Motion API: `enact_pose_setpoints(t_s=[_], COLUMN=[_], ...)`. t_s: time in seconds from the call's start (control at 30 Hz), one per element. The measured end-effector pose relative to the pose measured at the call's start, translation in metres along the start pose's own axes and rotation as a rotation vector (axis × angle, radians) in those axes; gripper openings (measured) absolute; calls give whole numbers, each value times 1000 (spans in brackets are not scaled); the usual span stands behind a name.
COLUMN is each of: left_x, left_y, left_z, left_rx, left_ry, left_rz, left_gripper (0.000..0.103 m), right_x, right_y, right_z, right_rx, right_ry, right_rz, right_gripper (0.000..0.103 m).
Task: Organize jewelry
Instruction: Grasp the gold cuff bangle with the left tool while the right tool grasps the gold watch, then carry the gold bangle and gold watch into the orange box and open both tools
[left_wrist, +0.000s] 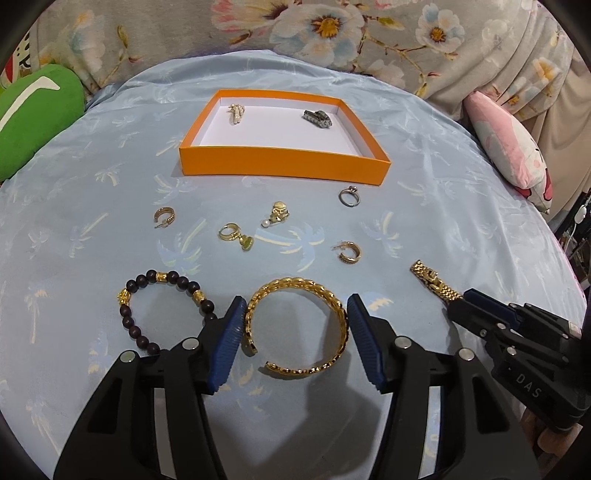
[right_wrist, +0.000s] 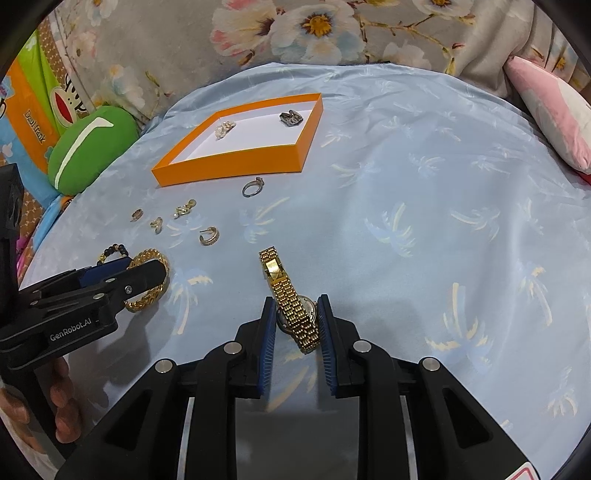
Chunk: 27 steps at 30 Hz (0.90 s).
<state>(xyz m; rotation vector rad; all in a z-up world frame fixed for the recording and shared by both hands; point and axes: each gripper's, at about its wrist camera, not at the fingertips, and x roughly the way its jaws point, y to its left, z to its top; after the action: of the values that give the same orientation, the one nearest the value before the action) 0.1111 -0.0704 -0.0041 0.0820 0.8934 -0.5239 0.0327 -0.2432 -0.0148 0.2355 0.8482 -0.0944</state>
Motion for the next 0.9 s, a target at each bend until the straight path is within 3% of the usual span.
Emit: enact_pose_setpoints(t_s=[0.6, 0.9], left_x=[-22, -33], left_y=[3, 9], left_z=[-8, 11], left_rx=[-33, -28], left_ry=[-28, -61], left_rz=[-20, -3], left_gripper=[54, 54], right_x=[-12, -21], right_y=[5, 8], right_z=[2, 28], right_rx=[5, -22], right_ry=[-32, -86], right_rz=[14, 7], right_gripper=[21, 21])
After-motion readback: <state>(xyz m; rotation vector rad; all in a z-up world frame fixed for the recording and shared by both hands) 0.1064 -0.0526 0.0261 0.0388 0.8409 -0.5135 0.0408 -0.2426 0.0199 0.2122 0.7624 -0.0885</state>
